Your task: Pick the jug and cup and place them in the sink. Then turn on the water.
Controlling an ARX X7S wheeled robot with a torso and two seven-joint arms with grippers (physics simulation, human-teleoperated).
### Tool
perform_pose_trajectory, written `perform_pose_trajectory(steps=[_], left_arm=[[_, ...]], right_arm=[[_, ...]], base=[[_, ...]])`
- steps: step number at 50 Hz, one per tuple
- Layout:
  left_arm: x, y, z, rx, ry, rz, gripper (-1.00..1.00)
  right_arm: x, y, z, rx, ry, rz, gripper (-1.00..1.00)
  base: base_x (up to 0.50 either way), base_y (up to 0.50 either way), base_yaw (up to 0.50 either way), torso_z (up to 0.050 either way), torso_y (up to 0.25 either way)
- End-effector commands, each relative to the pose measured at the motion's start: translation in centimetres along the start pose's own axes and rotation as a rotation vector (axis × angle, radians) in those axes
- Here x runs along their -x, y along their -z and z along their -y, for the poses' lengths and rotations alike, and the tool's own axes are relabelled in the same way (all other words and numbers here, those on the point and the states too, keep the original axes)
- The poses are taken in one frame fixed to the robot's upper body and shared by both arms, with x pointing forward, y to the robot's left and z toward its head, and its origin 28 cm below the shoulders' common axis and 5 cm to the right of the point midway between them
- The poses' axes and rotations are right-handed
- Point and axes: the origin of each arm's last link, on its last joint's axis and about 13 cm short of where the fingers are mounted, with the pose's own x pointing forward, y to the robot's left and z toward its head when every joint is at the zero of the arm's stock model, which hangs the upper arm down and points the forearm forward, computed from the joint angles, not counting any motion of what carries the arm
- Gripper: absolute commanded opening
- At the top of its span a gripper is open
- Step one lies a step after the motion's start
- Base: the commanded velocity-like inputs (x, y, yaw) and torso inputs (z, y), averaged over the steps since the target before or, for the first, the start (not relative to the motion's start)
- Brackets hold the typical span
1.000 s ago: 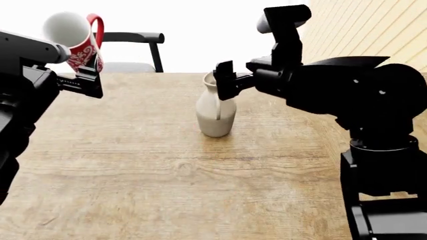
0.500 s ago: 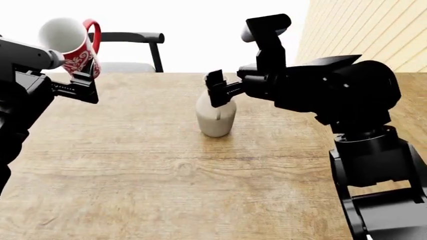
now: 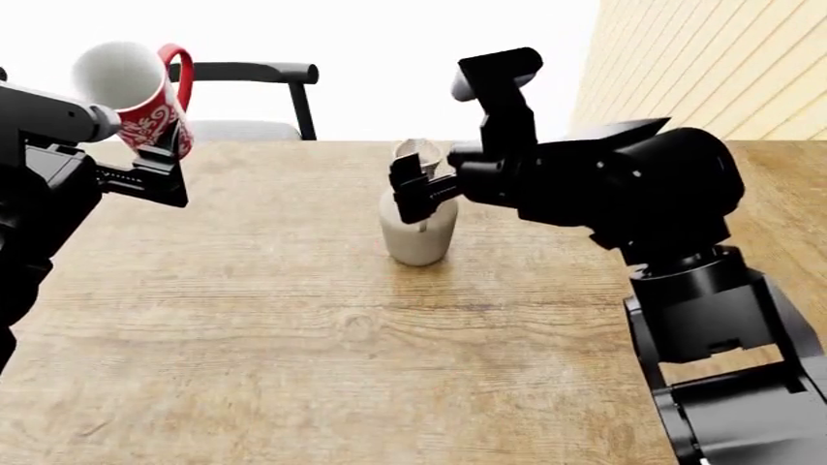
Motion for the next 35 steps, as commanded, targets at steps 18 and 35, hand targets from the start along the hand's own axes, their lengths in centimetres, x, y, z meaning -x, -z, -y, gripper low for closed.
perform_pose_trajectory(steps=[18,35], left_arm=[[0.06,-0.15,-0.02,0.020,-0.008,0.002,-1.00],[0.05,-0.15,-0.02,0.023,-0.007,0.004,-1.00]], right_arm=[[-0.77,0.73,-0.17,0.001,-0.028,-0.019,-1.00],[-0.56,0.60,-0.08,0.039,-0.010,-0.009,-1.00]], base=[[0.00,0.00,0.00,0.000,0.001],[0.00,0.00,0.00,0.000,0.000]])
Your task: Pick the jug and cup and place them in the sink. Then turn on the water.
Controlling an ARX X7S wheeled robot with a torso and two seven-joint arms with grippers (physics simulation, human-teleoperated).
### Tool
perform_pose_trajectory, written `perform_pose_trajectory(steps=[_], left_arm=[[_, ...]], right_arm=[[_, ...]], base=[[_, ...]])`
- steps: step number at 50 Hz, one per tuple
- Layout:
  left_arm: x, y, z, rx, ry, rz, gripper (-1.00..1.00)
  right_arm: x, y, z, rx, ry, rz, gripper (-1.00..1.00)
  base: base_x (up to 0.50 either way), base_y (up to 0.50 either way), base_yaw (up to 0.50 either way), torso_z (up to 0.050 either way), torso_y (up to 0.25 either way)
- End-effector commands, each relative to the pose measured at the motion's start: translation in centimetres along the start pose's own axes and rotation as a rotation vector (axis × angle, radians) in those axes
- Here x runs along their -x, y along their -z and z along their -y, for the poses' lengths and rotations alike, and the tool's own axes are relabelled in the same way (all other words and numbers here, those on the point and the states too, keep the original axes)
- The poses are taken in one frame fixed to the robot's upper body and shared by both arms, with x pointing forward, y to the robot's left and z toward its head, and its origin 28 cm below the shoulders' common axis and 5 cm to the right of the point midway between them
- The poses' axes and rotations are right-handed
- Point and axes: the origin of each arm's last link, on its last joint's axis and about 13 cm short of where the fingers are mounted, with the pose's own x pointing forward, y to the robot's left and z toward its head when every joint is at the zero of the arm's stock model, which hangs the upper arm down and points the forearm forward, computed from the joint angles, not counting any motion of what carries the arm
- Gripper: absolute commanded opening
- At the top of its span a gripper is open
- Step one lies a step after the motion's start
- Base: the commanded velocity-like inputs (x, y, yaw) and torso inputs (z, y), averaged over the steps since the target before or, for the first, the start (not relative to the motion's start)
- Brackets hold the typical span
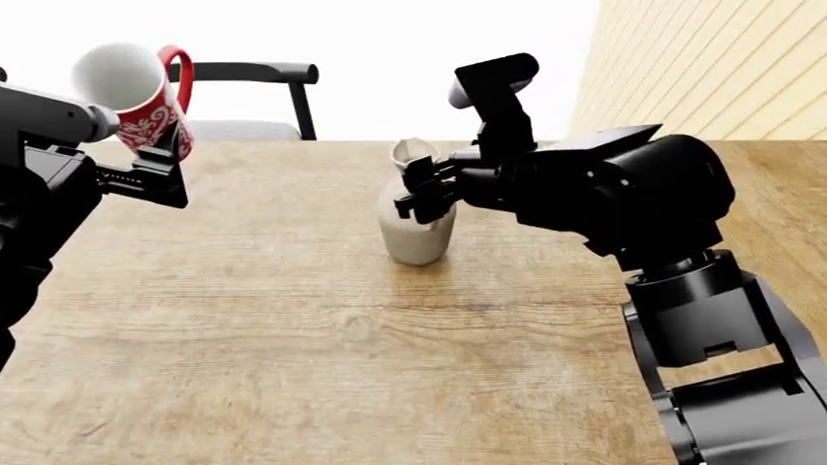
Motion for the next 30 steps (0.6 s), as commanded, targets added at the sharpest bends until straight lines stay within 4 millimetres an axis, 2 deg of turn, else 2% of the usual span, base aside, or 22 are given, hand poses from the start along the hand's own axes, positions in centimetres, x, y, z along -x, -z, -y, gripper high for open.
perform_pose_trajectory(steps=[1,15,21,30], left_arm=[[0.0,-0.2,0.0,0.014,-0.006,0.010,-1.00],[0.0,-0.2,0.0,0.032,0.012,-0.005,-1.00],[0.0,-0.2,0.0,0.036,0.025,-0.015,-1.00],[0.0,-0.2,0.0,0.045,0.046,-0.018,-1.00]], right_arm=[[0.0,0.0,-0.2,0.012,-0.022,0.005,-1.00],[2.7,-2.2,0.4,0.029,0.047,0.140,-1.00],[4.1,-2.5,0.3,0.034,0.062,0.172,-1.00],[7.4,-2.5,-0.6,0.101,0.133,0.261,-1.00]], base=[[0.00,0.00,0.00,0.000,0.000],[0.00,0.00,0.00,0.000,0.002],[0.00,0.00,0.00,0.003,0.002],[0.00,0.00,0.00,0.000,0.001]])
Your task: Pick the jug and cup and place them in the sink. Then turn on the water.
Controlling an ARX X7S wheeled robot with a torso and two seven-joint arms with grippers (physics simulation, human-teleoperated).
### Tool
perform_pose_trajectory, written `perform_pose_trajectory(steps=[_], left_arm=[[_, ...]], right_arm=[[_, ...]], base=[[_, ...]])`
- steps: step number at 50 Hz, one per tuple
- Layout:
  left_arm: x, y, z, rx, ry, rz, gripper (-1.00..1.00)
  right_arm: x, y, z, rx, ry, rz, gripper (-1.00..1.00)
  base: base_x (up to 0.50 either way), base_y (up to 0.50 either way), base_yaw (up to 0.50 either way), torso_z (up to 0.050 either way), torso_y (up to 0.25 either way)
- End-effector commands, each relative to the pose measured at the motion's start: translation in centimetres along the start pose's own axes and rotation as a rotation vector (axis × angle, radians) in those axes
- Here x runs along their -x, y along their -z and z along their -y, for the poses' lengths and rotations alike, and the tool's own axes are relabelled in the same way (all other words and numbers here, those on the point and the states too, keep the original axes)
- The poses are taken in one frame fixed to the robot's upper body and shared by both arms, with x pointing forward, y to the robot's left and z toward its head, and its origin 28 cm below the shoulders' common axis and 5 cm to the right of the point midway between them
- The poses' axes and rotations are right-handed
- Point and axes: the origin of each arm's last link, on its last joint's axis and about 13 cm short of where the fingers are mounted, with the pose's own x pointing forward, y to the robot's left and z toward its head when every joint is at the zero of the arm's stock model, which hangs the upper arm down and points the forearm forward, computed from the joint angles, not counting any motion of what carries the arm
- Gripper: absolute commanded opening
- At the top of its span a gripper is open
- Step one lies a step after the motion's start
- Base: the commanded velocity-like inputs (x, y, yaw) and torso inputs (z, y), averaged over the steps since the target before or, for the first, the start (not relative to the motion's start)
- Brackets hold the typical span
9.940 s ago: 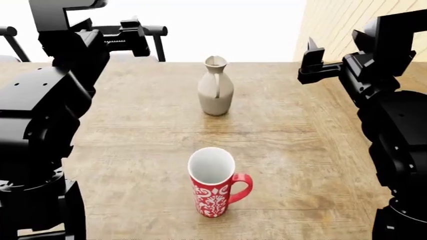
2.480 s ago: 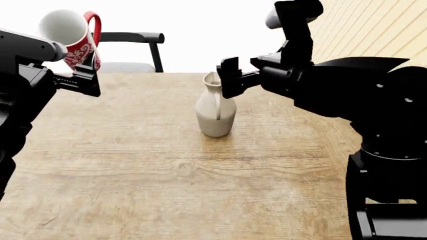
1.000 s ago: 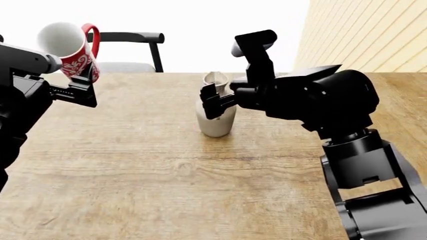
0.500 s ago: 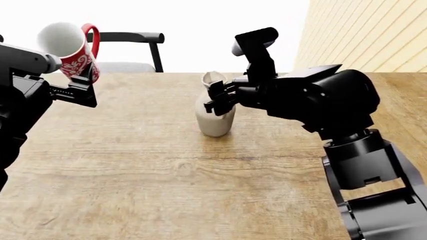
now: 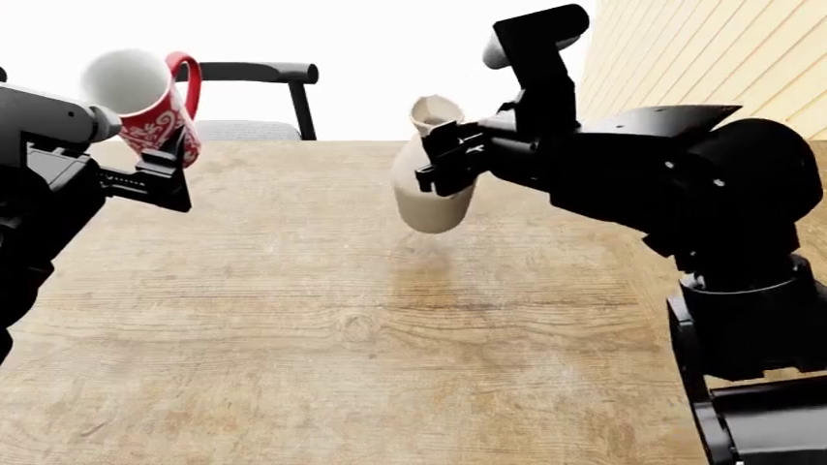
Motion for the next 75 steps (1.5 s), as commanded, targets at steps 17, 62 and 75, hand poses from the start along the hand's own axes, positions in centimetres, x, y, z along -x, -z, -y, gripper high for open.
perform_pose_trajectory(steps=[17,62,75], left_arm=[[-0.9,-1.2,2.8,0.044,0.104,0.054,-1.00],[-0.9,-1.2,2.8,0.060,0.089,0.058,-1.00],[-0.9,-1.2,2.8,0.061,0.096,0.057,-1.00]], right_arm=[[3.7,0.0,0.0,0.046,0.155,0.222,-1.00],[3.4,1.0,-0.7,0.029,0.212,0.200,-1.00],[3.2,1.3,-0.6,0.004,0.222,0.204,-1.00]], base=[[0.00,0.00,0.00,0.001,0.002],[-0.29,0.39,0.00,0.001,0.001],[-0.43,0.38,0.00,0.001,0.001]])
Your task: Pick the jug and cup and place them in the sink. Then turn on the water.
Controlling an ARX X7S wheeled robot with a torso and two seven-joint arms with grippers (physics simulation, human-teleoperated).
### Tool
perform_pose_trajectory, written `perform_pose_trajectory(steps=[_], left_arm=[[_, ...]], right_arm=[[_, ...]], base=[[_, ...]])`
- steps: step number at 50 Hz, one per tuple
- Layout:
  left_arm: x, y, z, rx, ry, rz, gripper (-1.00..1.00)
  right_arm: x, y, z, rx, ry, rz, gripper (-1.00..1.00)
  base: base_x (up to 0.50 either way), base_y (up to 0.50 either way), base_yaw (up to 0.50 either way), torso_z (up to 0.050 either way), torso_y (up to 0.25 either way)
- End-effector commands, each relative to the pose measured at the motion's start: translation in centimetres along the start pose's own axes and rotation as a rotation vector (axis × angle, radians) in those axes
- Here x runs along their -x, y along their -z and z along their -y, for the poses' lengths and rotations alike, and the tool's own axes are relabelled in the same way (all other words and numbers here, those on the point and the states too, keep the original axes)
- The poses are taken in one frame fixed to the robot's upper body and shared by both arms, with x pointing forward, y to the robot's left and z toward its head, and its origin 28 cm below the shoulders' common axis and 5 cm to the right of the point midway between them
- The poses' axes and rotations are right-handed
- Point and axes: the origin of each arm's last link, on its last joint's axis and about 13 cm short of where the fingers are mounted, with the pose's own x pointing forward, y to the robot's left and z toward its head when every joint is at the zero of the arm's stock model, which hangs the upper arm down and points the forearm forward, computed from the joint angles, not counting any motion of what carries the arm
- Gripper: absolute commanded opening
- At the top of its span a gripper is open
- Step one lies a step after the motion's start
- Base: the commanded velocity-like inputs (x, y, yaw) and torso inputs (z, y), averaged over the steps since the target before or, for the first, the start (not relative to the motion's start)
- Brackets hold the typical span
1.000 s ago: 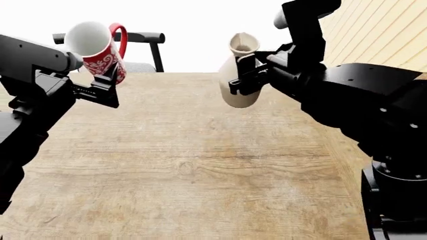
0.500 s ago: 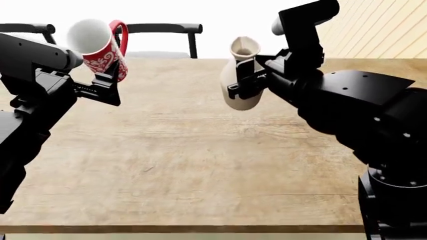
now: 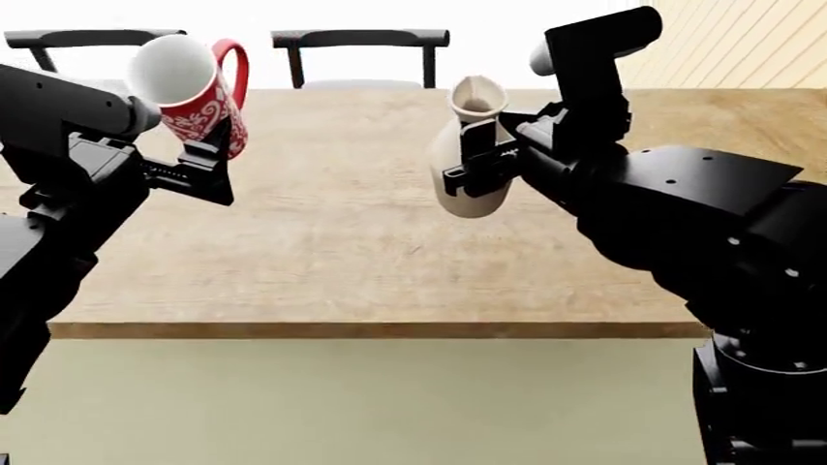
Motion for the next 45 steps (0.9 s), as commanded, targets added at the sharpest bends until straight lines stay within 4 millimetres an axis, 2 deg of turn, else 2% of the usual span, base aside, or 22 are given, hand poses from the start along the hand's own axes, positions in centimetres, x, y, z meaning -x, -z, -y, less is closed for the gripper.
perform_pose_trajectory(steps=[1,8,45], left_arm=[[0.0,-0.2,0.0,0.013,0.000,0.009,-1.00],[0.0,-0.2,0.0,0.010,0.001,0.009,-1.00],[0.0,-0.2,0.0,0.029,0.028,0.010,-1.00]], right_arm=[[0.2,-0.7,0.5,-0.018,0.046,0.049,-1.00],[0.2,-0.4,0.5,-0.047,0.063,0.061,-1.00],[1.7,-0.1,0.4,-0.047,0.058,0.059,-1.00]], base=[[-0.43,0.25,0.00,0.000,0.000],[0.00,0.00,0.00,0.000,0.001],[-0.14,0.02,-0.50,0.001,0.001]])
